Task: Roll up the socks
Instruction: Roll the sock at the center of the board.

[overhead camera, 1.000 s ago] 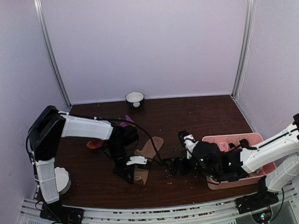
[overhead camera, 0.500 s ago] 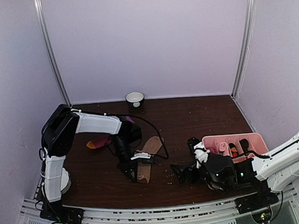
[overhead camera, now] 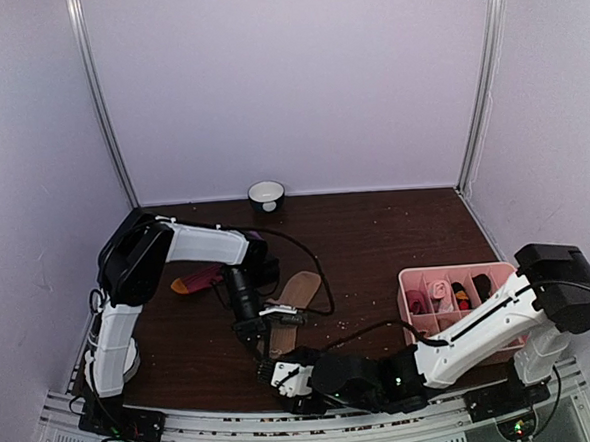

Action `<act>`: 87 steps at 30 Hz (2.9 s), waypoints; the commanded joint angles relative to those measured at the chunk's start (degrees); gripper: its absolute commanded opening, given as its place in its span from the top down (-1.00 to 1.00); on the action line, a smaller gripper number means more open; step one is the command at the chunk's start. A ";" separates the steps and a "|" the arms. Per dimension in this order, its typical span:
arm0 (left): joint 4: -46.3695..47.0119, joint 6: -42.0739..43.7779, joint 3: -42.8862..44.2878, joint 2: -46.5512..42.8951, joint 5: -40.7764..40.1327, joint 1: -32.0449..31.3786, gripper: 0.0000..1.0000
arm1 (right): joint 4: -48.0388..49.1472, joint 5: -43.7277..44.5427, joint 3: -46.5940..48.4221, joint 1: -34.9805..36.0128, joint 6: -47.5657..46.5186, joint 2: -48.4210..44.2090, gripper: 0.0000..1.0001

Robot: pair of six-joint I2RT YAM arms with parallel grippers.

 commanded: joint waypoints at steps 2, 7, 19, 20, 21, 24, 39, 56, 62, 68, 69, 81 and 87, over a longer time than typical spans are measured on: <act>-1.77 0.49 0.89 1.36 0.32 0.35 1.00 | -3.81 -7.52 4.93 -3.94 -10.13 5.29 -0.28; -1.85 0.60 1.37 1.81 0.30 0.37 1.00 | -5.23 -10.26 7.59 -5.96 -13.08 10.18 0.01; -4.49 3.45 1.11 2.12 0.79 0.35 1.00 | -2.69 -6.21 9.18 -8.67 -15.08 16.09 0.49; -4.75 3.76 1.11 2.05 0.90 0.37 1.00 | -3.18 -6.19 9.48 -8.76 -15.09 16.46 0.52; -5.02 4.06 1.23 2.10 1.12 0.37 1.00 | -3.31 -6.14 9.44 -8.80 -15.01 16.63 0.53; -6.07 4.89 1.66 2.09 1.65 0.43 1.00 | -3.20 -5.90 9.13 -8.97 -14.55 16.83 0.55; 10.52 -3.05 -7.03 -10.95 -4.55 4.72 -0.03 | -10.59 -15.42 8.56 -12.21 -3.47 13.58 1.00; 41.69 -1.63 -34.37 -41.21 -10.33 2.31 -0.43 | -11.55 -45.82 8.42 -24.32 16.91 15.03 1.00; 46.02 -1.03 -36.48 -41.25 -18.30 -3.51 -0.33 | -7.95 -51.27 7.12 -26.70 21.95 16.39 1.00; 50.68 -1.61 -36.94 -38.69 -26.46 -7.97 -0.24 | -7.95 -53.18 7.16 -27.06 23.02 17.46 1.00; 50.92 -1.59 -36.63 -38.06 -27.39 -8.49 -0.20 | -8.01 -53.44 7.28 -27.14 23.12 17.71 1.00; 49.70 -1.45 -32.65 -31.08 -30.78 -9.76 0.27 | -8.97 -54.47 9.00 -27.37 24.40 18.91 1.00; 48.81 -1.38 -32.03 -30.93 -29.67 -10.54 0.23 | -9.38 -54.64 10.07 -27.43 25.83 19.02 1.00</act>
